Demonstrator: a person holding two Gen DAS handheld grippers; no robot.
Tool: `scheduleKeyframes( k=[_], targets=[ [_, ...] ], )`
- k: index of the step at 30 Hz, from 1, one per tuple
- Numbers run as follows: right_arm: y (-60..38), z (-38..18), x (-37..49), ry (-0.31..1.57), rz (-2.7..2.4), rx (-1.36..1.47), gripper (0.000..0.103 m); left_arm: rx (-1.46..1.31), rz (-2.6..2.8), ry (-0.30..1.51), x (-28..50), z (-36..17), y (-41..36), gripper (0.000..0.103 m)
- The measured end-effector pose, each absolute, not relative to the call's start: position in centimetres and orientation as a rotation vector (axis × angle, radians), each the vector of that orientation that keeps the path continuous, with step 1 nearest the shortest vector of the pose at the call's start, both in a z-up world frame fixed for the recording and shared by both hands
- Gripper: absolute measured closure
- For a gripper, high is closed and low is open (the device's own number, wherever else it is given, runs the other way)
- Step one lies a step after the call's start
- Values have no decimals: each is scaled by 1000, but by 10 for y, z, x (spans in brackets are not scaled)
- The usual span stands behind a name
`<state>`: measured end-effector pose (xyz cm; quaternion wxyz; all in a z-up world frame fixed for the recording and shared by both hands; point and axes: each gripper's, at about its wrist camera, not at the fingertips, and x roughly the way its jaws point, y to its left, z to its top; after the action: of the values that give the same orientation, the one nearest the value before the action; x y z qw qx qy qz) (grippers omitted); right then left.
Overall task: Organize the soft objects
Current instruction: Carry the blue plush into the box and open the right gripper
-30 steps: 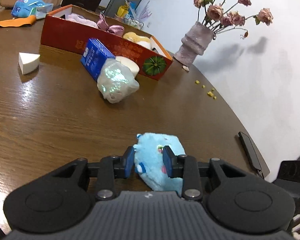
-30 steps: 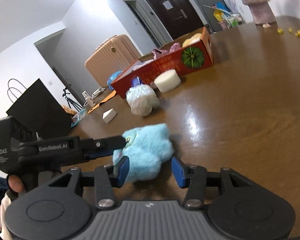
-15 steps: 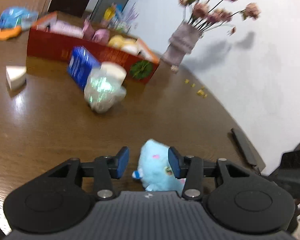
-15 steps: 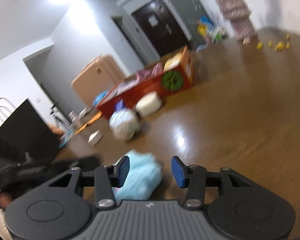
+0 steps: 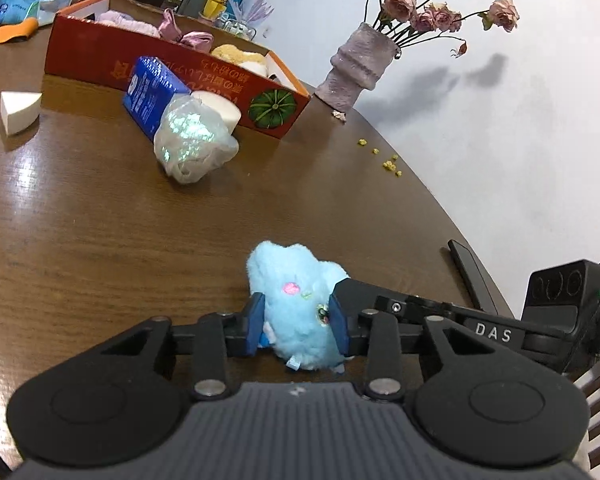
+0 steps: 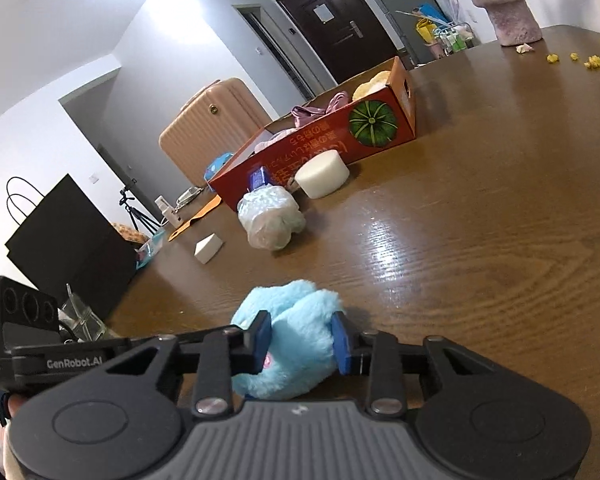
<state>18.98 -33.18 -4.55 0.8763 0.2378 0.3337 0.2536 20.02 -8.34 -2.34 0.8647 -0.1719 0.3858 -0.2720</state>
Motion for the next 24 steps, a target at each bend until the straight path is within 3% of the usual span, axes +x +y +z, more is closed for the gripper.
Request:
scheduleKeyframes(
  k=[6, 12, 17, 22, 23, 24],
  targets=[
    [-337, 19, 229, 553, 533, 394, 72, -359, -618, 691, 251, 35, -91, 71],
    [-332, 78, 351, 511, 511, 269, 72, -361, -572, 626, 362, 77, -99, 71],
    [-319, 72, 447, 617, 473, 210, 72, -426, -534, 733, 447, 55, -98, 71],
    [-298, 42, 503, 762, 462, 103, 73, -411, -506, 839, 475, 18, -110, 71],
    [-293, 36, 511, 799, 458, 79, 76, -415, -504, 859, 480, 13, -112, 73],
    [-288, 29, 519, 838, 451, 44, 86, -410, -506, 848, 482, 11, -113, 74]
  ],
)
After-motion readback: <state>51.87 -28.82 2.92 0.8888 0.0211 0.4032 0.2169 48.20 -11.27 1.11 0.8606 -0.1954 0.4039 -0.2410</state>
